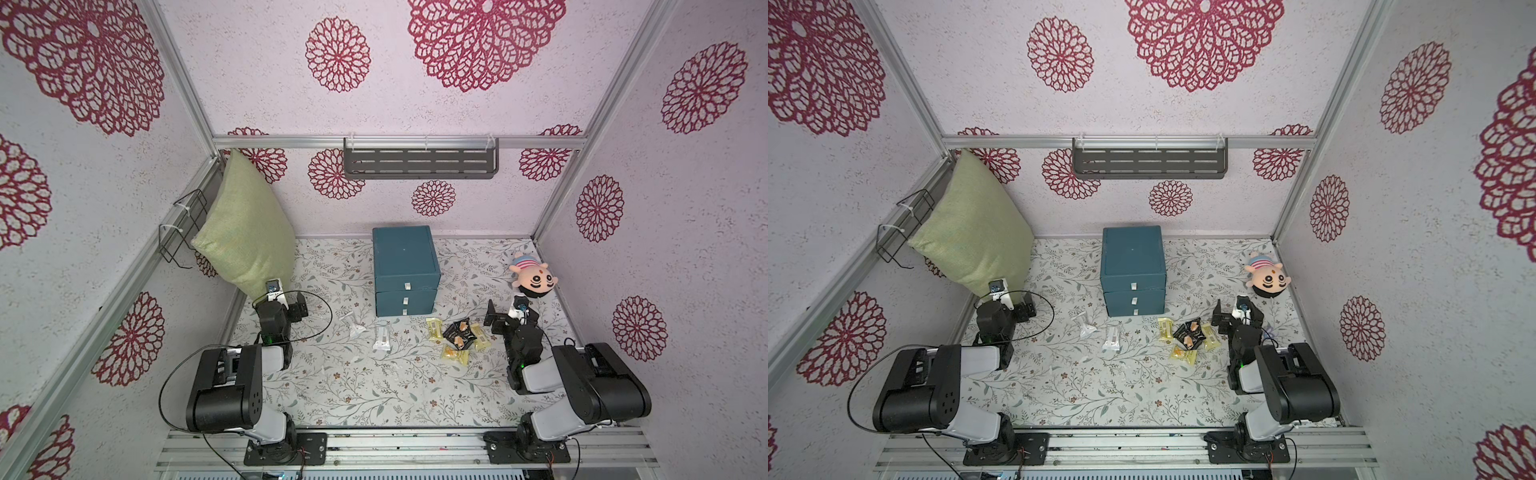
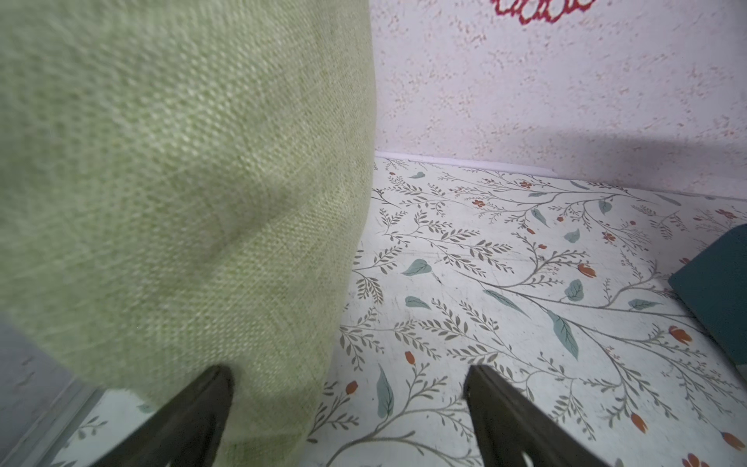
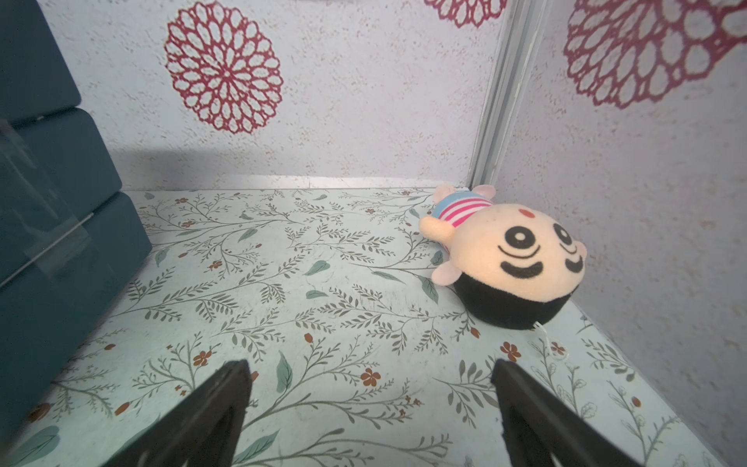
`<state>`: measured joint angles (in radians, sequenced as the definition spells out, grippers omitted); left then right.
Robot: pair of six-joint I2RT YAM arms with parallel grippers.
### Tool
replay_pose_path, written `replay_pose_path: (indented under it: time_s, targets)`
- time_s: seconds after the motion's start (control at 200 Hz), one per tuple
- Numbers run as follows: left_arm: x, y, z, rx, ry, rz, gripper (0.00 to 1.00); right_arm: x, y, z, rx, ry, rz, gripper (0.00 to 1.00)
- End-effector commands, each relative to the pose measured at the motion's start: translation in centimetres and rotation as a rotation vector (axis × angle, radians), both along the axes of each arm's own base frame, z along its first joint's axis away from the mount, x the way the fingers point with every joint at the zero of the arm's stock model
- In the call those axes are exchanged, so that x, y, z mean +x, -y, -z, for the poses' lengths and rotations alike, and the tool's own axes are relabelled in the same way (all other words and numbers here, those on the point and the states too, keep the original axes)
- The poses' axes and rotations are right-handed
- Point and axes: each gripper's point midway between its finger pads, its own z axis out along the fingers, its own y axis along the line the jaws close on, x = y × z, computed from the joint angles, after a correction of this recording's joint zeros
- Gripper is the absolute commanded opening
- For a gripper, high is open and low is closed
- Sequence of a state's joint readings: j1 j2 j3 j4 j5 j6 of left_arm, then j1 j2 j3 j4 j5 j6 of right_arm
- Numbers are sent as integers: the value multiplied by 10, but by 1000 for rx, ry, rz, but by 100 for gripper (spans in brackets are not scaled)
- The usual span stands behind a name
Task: Place the cookies into the drawer by color
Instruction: Move the storage box to the center of the board.
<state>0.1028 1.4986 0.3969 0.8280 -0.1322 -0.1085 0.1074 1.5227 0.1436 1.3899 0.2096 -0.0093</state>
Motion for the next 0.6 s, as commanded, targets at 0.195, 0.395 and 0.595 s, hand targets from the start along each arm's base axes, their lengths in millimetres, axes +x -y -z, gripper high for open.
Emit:
replay_pose_path:
  time_s: [0.195,0.395,0.595]
  targets:
    - [-19,9,-53,102,125,-62,97,-20,3,-52,21,121,39,99]
    - [-26,52,-93,68,163,19,97,-17,-5,-108,228,143,1,99]
    - [-28,96,-123,-170,153,166,97,-40,-29,-143,374,58,-138,99]
